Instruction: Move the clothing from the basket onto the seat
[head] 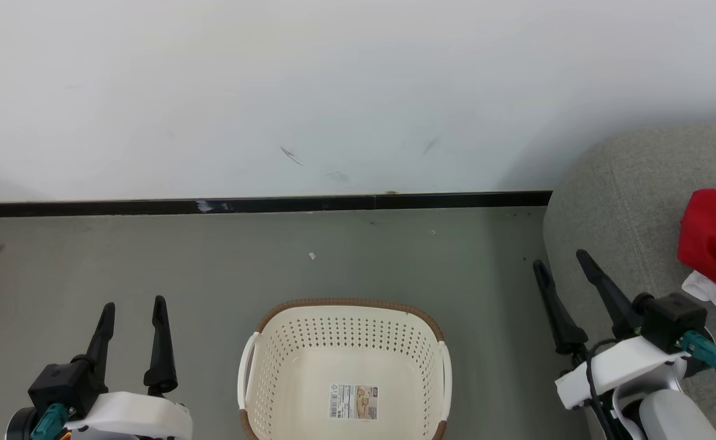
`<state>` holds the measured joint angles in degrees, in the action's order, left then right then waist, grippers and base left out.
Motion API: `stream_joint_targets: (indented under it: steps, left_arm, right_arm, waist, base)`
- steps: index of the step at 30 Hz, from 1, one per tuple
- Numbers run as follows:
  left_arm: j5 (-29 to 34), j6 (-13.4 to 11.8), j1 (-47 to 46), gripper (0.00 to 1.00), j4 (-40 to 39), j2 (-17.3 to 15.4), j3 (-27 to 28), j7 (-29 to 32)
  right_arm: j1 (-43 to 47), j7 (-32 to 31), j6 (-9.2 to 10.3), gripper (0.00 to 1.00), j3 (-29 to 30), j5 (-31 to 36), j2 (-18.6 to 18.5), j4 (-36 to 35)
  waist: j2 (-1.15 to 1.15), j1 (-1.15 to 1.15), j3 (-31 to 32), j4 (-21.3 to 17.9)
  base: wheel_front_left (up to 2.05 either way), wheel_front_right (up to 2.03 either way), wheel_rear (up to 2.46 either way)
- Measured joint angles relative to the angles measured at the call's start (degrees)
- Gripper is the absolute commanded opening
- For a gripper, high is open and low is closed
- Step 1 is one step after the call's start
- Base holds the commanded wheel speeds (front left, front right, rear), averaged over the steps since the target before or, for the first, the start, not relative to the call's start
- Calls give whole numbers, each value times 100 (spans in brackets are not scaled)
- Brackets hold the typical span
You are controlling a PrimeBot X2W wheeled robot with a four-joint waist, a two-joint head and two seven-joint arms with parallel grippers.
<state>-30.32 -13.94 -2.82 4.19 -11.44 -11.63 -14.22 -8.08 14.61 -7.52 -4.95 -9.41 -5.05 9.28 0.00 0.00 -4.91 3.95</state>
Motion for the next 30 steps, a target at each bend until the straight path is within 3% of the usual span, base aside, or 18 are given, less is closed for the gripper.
stream_joint_targets:
  steps: [14, 30]
  left_arm:
    - [16, 208, 5, 100, 31, 11, -187, 0]
    - [62, 249, 122, 100, 79, 35, -226, -1]
  right_arm:
    - [793, 0, 0, 100, 204, 138, 221, -201]
    - [1101, 0, 0, 100, 120, 151, 258, -359]
  waist:
    - [0, 0, 321, -13]
    - [0, 0, 439, -187]
  base:
    - [0, 0, 0]
    - [0, 0, 0]
